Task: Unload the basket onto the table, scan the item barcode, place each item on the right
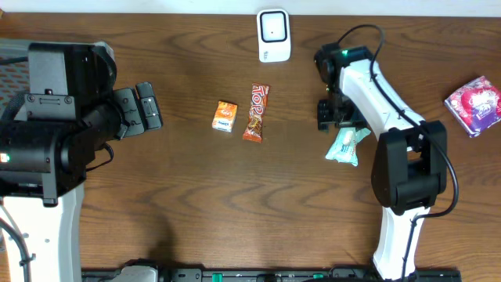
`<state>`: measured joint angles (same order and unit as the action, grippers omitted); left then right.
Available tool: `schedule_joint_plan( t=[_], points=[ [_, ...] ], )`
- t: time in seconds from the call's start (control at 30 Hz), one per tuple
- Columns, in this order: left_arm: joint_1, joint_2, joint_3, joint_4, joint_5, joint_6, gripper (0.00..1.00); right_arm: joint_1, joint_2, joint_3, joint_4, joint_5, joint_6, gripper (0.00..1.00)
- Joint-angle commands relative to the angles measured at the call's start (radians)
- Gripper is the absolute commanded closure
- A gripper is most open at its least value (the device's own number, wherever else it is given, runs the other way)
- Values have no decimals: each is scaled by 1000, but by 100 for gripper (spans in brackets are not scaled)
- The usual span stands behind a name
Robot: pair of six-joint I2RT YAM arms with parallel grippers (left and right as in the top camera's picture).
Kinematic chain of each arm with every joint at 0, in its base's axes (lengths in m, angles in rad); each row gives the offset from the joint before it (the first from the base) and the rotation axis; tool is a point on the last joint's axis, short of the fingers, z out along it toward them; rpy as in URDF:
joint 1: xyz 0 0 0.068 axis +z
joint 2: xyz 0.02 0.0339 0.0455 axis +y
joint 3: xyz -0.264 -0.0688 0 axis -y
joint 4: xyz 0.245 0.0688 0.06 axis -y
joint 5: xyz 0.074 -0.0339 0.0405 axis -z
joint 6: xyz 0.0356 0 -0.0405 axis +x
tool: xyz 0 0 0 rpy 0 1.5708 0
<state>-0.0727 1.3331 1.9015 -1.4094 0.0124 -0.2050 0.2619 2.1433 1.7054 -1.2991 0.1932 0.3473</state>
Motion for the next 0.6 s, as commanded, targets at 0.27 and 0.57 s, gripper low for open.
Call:
schedule_joint_plan(
  t=[0.27, 0.57],
  points=[
    [4, -1, 3, 0, -5, 10, 2, 5, 6, -269, 200, 0, 3, 34],
    [4, 0, 3, 0, -5, 10, 2, 5, 5, -260, 211, -80, 2, 85]
  ],
)
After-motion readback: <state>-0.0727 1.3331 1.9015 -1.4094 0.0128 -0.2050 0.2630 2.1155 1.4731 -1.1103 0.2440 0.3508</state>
